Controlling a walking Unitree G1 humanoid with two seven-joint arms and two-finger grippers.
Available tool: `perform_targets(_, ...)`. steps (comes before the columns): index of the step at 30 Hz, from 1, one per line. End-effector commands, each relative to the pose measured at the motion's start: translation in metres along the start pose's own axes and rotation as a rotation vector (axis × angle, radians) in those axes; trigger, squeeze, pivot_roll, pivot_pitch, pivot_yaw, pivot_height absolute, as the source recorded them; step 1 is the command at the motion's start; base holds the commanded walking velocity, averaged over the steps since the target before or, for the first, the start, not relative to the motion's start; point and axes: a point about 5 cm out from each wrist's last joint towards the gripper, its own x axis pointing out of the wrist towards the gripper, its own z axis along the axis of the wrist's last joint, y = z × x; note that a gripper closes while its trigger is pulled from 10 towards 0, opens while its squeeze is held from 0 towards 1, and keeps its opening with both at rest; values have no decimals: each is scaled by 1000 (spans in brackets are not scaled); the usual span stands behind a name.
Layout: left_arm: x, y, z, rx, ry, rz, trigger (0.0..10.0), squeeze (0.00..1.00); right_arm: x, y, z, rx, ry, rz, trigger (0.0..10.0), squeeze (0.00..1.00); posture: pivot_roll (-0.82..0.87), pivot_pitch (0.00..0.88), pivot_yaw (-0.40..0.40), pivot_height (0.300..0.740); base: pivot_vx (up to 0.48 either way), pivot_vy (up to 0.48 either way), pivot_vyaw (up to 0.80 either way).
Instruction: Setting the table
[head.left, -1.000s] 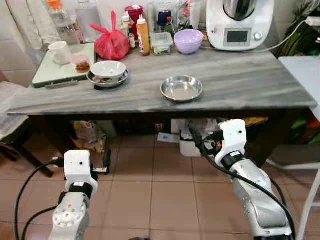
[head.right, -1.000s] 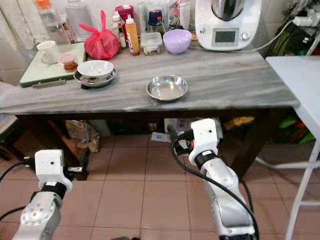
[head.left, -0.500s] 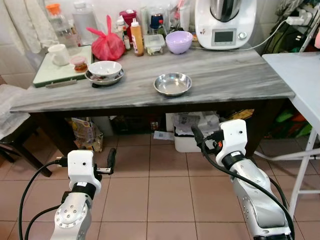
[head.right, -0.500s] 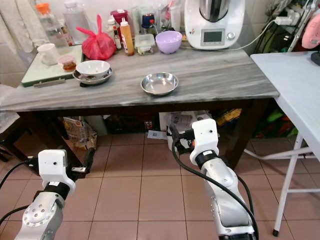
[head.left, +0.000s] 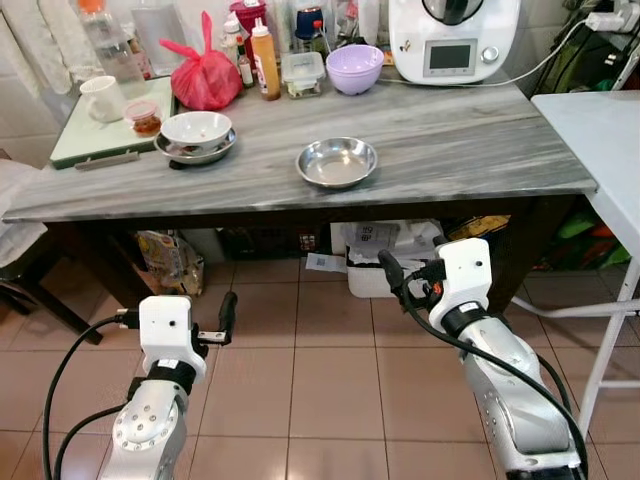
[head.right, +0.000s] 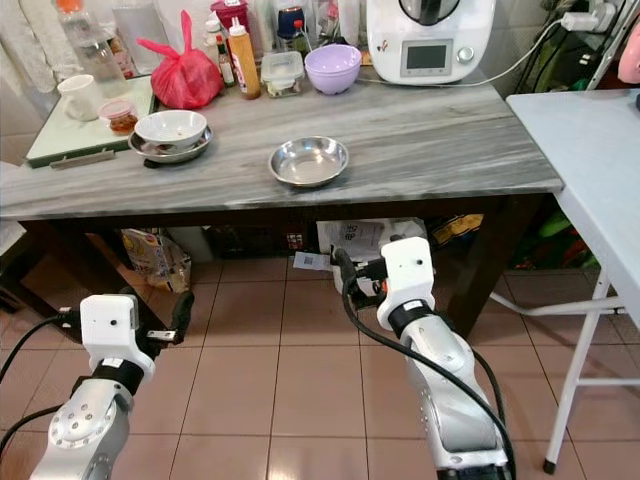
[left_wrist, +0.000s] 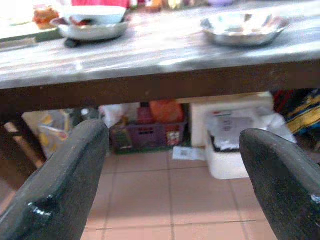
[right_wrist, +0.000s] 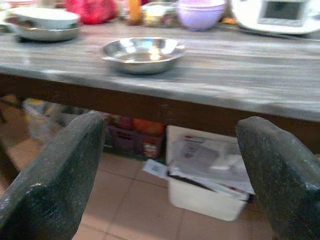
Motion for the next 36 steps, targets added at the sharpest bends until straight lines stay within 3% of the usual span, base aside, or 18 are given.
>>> perform_targets(1,-2,6,-1,14,6,17,10000,0,2,6,1,7,-2,20,10000,0,-70,54,93,740,0,-330,0)
perform_targets(36,1,-1,-1,14,5,-27,10000,0,1,6,3,0,-8,31,10000,0,-82,48,92,740,0,-339,0)
